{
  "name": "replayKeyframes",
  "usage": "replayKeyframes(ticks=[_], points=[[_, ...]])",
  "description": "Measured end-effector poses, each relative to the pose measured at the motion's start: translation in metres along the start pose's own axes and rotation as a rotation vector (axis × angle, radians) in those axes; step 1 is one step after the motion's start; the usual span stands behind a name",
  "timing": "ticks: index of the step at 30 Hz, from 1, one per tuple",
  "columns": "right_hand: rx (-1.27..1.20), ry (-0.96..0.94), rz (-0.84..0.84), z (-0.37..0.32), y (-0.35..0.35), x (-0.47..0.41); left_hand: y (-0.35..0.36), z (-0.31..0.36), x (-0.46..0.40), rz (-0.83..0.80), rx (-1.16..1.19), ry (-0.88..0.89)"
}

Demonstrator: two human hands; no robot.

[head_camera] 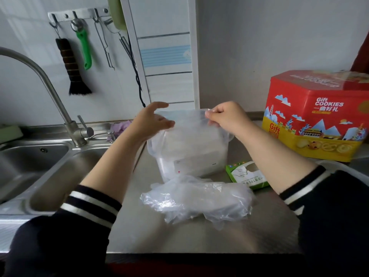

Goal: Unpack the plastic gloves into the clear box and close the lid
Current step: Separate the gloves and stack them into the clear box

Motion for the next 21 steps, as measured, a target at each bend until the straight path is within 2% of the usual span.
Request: replayKeyframes(ticks=[3,7,11,14,17,20,21], points=[[0.310,0.052,0.061,0.004,0.009,-0.021,0.001,-0.016,-0.022,0.053,-0.119,-0.017],[0.628,0.099,0.054,0.018,0.027,-0.037,0.013,-0.030,-0.032,0.062,-0.387,-0.012],[0.765,0.095,0.069,0.024,0.031,-0.041,0.017,-0.027,-0.030,0.082,-0.560,0.057],[0.770,0.118,0.085,0.025,0.028,-0.042,0.012,-0.023,-0.027,0.100,-0.609,0.099],[0.712,0.136,0.106,0.028,0.023,-0.040,-0.004,-0.025,-0.026,0.116,-0.555,0.044],[0.656,0.131,0.122,0.030,0.016,-0.035,-0.022,-0.020,-0.016,0.160,-0.070,-0.047],[0.634,0.128,0.126,0.031,0.014,-0.035,-0.025,-0.016,-0.011,0.179,0.028,-0.048]])
Point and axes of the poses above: each hand's wrist, its own x-axis away from the middle knuckle, its own y-axis out of the palm, z = x × y, the point moved 8 cm from there along -x, towards the middle knuckle, and after that the axes turned 15 degrees about x, right-handed, at the moved point
